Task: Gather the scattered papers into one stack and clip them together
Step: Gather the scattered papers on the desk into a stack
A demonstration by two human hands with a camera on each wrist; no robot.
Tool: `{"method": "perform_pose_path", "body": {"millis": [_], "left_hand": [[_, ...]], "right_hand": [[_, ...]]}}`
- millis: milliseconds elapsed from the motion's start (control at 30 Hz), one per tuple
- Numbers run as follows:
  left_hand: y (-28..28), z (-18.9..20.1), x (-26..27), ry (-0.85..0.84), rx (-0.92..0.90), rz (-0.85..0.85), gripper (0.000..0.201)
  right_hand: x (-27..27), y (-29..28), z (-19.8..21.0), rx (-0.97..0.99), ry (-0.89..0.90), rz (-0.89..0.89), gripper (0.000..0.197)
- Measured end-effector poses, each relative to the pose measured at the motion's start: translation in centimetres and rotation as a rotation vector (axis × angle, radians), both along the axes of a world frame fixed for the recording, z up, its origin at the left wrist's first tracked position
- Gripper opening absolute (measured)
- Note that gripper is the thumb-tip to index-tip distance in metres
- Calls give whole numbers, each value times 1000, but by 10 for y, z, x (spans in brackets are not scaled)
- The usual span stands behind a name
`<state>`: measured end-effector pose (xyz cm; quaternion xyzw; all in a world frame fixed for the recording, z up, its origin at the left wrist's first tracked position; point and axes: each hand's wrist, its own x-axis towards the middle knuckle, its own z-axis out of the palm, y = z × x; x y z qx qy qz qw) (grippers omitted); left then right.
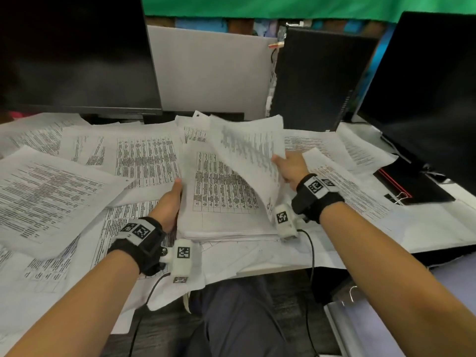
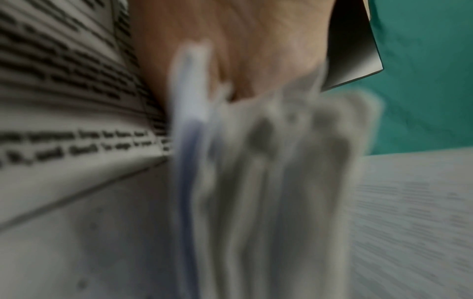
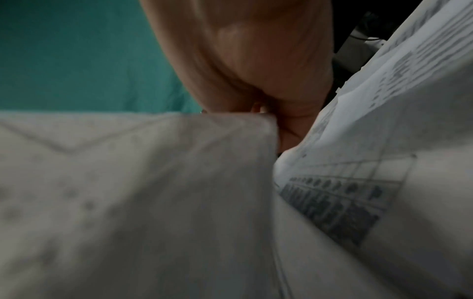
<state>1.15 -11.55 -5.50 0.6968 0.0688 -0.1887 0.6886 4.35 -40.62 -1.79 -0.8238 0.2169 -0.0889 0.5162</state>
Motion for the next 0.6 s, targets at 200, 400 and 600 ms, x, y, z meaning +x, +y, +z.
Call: {"method": "perform_pose_path", "body": {"millis": [200, 400, 600], "left_hand": [[-2, 1, 3, 78, -58, 31, 75], [2, -4, 7, 37, 126, -93, 90], [-8, -11, 9, -168, 442, -48, 46]], "right_hand": [[5, 24, -19, -234, 88, 121, 37], [1, 41, -14, -333, 168, 283, 48], [6, -6, 6, -405, 296, 63, 65]]}}
